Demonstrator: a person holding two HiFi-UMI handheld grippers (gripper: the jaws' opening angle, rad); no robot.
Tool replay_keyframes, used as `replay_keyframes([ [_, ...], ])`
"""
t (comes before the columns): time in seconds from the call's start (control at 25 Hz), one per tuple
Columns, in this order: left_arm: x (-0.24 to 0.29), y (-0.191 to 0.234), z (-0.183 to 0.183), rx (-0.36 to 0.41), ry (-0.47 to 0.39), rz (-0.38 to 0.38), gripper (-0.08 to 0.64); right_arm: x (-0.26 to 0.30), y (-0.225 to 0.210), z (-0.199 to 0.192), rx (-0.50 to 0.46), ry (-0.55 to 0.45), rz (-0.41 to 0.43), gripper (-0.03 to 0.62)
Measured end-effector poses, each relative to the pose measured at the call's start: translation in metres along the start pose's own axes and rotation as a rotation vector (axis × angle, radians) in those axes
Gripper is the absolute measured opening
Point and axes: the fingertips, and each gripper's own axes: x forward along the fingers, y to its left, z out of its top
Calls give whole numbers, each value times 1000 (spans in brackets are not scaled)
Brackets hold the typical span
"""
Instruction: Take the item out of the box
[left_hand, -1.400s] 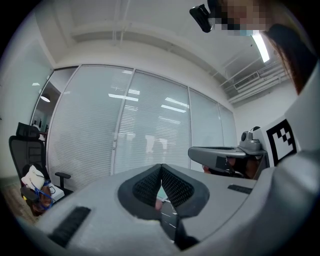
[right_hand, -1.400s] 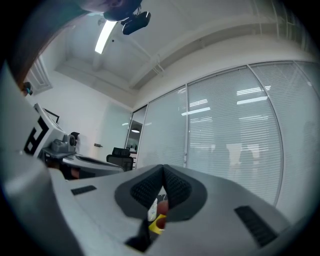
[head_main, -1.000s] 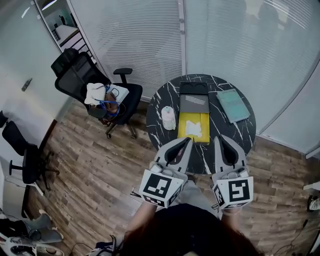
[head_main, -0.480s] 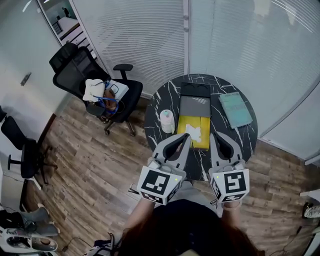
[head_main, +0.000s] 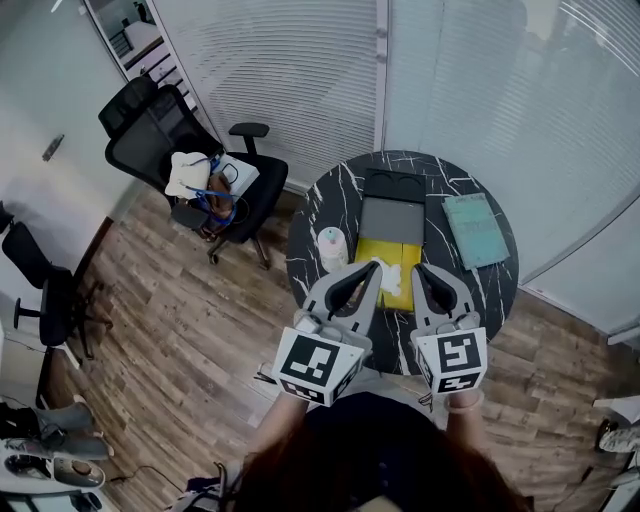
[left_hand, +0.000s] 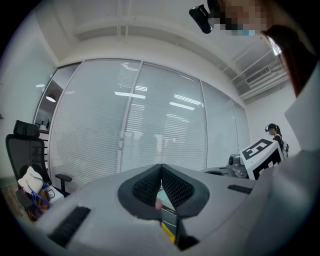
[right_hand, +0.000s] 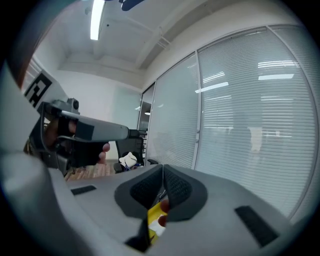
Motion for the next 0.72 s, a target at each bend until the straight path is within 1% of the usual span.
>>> replay_keyframes([
  [0.32, 23, 9, -5, -2, 16, 14, 26, 31, -9, -26, -27, 76, 61, 26],
  [0.72, 39, 21, -12, -8, 34, 44, 26, 59, -6, -67, -50, 178, 135, 26],
])
